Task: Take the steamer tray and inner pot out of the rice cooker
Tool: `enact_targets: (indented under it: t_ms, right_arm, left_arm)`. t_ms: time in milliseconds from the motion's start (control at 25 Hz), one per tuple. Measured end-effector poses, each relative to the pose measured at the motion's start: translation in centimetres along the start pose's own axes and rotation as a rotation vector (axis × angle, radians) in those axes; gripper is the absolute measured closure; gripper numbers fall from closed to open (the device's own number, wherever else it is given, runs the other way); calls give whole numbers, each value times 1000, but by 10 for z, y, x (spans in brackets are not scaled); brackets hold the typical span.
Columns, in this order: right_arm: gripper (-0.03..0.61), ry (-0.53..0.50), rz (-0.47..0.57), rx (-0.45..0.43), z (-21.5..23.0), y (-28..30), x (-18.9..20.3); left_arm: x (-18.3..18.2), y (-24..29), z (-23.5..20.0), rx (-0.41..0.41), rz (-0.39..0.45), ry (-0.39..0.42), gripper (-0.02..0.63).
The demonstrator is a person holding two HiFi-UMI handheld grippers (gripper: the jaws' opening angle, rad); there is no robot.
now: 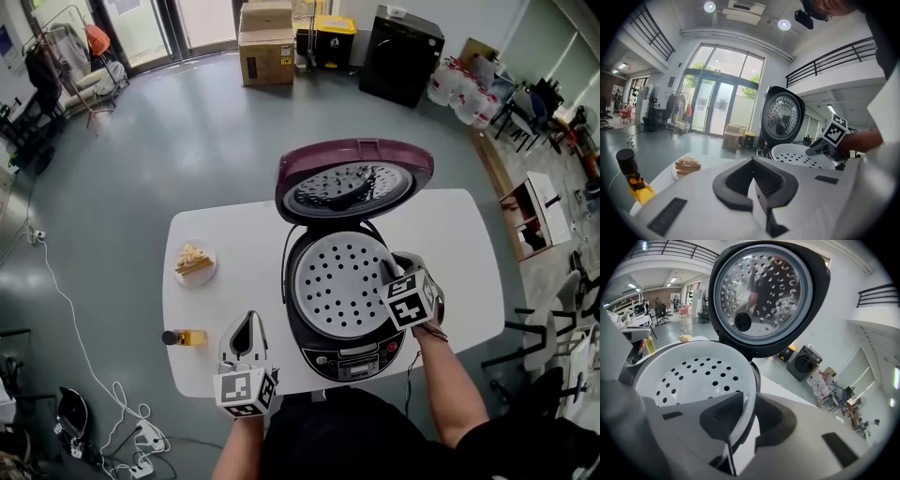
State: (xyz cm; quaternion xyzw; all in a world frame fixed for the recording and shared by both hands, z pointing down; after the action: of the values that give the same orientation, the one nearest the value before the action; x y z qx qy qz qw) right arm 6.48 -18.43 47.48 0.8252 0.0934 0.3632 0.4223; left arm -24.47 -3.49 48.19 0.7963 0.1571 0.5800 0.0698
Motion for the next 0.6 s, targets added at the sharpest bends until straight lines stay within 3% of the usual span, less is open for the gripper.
enact_targets:
  t_ms: [400, 600]
  right_arm:
    - [560, 154, 179, 24, 15, -24, -18]
    - [561, 311, 199, -49, 20, -31, -4]
  left_arm:
    - [-3, -2, 5, 11, 2, 11, 614]
    - [0, -8, 8, 14, 7, 18, 614]
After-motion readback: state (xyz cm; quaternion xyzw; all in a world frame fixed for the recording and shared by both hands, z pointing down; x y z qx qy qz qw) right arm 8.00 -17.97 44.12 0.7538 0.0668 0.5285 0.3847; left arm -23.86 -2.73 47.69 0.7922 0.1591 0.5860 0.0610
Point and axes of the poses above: the fingertips, and each gripper's own axes: y forward along the fingers, z to its right, x out of its underside, the point moved 8 cm from there along -y, backward along the fingers, and after that the axes turned 6 degrees about -y, right-handed, at the moved point
